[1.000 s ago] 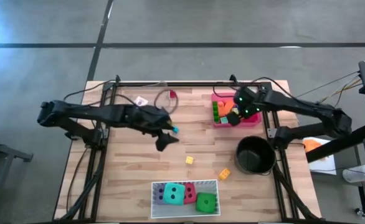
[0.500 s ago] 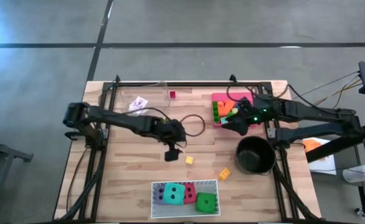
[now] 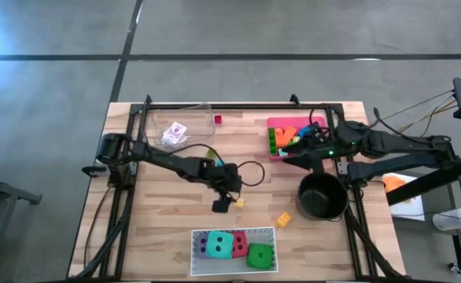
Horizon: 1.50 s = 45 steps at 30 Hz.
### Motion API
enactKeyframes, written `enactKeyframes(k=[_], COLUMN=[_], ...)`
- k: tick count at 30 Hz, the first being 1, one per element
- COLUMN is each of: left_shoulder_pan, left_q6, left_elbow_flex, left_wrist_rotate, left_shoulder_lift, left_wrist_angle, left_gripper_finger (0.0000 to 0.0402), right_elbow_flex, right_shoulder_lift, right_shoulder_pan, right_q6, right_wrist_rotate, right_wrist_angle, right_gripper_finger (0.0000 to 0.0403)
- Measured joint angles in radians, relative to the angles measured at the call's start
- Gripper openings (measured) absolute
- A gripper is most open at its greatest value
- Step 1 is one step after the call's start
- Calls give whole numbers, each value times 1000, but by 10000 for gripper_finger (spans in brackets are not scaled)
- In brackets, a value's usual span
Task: Pick & Place Toys
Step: Put the yellow game piece into the red bin
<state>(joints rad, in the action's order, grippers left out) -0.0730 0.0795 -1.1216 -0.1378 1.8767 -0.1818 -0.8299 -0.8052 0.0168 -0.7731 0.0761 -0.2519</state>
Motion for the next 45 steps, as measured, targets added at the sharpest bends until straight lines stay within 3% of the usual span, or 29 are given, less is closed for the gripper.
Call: enactKeyframes(k=[7, 11, 21, 25, 41, 45], left_shoulder_pan=[-39, -69, -81, -83, -83, -84], left_q6=[17, 48, 24, 24, 16, -16], left_elbow_flex=[131, 159, 167, 166, 167, 167], left_wrist_rotate=[-36, -11, 46, 64, 93, 93], left_shoulder_lift=[4, 16, 53, 52, 52, 52], left_wrist_angle=[265, 304, 340, 352, 353, 335], left_gripper_finger=[253, 264, 364, 387, 390, 367], right_elbow_flex=[0, 0, 0, 0, 0, 0], right_shoulder_lift=[13, 13, 3, 3, 5, 4], right_shoulder_pan=[-21, -22, -32, -38, -39, -39], right_q6=[22, 24, 21, 21, 21, 21], right_wrist_rotate=[1, 2, 11, 13, 11, 10], right_wrist_angle=[70, 88, 106, 106, 105, 105], right_gripper_finger=[334, 334, 334, 334, 334, 334])
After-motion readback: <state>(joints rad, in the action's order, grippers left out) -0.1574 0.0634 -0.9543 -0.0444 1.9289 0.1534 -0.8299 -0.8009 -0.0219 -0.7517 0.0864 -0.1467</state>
